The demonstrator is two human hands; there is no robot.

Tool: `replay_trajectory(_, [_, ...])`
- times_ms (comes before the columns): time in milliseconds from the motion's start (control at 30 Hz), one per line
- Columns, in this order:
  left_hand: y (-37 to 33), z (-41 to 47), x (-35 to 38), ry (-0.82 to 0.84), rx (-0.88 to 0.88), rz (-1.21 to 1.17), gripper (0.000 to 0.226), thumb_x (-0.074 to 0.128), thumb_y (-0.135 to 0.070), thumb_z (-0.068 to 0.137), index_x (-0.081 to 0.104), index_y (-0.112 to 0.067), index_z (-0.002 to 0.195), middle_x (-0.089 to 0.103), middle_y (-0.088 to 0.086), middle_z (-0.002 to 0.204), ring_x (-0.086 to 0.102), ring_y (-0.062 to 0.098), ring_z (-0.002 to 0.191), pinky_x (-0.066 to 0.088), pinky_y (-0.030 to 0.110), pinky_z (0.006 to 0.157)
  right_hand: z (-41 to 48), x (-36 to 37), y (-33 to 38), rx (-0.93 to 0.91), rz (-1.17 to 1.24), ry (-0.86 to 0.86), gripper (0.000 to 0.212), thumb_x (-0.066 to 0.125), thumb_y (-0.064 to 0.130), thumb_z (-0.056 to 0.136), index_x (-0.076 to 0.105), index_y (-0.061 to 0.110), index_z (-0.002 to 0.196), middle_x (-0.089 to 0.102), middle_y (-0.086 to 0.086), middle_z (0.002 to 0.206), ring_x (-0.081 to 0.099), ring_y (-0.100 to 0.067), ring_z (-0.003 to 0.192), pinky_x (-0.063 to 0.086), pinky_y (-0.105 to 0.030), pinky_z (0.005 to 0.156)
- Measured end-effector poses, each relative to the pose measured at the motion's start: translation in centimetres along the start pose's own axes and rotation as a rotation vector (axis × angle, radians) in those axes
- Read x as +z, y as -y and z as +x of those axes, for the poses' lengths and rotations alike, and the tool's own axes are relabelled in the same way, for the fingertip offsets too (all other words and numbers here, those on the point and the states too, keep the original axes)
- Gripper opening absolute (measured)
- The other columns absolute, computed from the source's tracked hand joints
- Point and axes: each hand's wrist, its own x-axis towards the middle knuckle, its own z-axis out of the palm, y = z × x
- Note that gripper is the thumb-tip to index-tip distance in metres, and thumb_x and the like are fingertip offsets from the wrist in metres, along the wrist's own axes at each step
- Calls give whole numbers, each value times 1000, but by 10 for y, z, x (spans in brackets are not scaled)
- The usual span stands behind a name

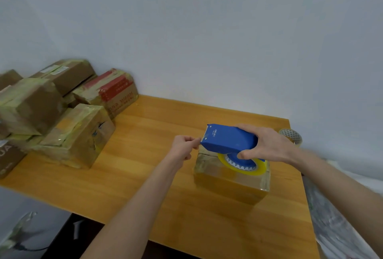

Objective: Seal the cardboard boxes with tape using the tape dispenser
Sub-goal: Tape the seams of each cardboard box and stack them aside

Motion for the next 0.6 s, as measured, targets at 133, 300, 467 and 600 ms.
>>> replay_trajectory(133, [15, 12, -23, -67, -4, -35, 22, 67, -24, 90, 65, -8, 75, 52, 1, 67, 28, 13, 54, 23, 25, 45, -9, -11, -13, 36, -24, 5, 72, 56, 67, 53, 43, 57, 123, 60, 23, 104, 61, -5, 90, 55, -37, 78])
replay_trajectory(300, [29, 10, -21, -102, -5, 44, 27, 63, -24, 93, 60, -7, 72, 47, -3, 57, 27, 13, 49, 25, 23, 41, -13, -17, -22, 49, -17, 34, 56, 60, 65, 54, 41, 64, 107, 59, 24, 102, 60, -1, 90, 54, -30, 79])
replay_trajectory(467, [42, 15, -14, -124, -24, 65, 27, 63, -25, 94, 58, -10, 72, 49, -1, 61, 29, 13, 49, 25, 23, 41, -13, -9, -23, 56, -90, 15, 63, 75, 45, 77, 36, 54, 125, 55, 25, 100, 55, 4, 86, 51, -25, 74])
replay_trajectory(600, [54, 21, -3, -119, -29, 170, 25, 62, -28, 93, 59, -13, 73, 56, -1, 68, 40, 14, 57, 30, 24, 49, -11, -4, -28, 56, -102, 4, 68, 74, 50, 74, 39, 51, 133, 59, 20, 104, 58, 0, 87, 54, -30, 75])
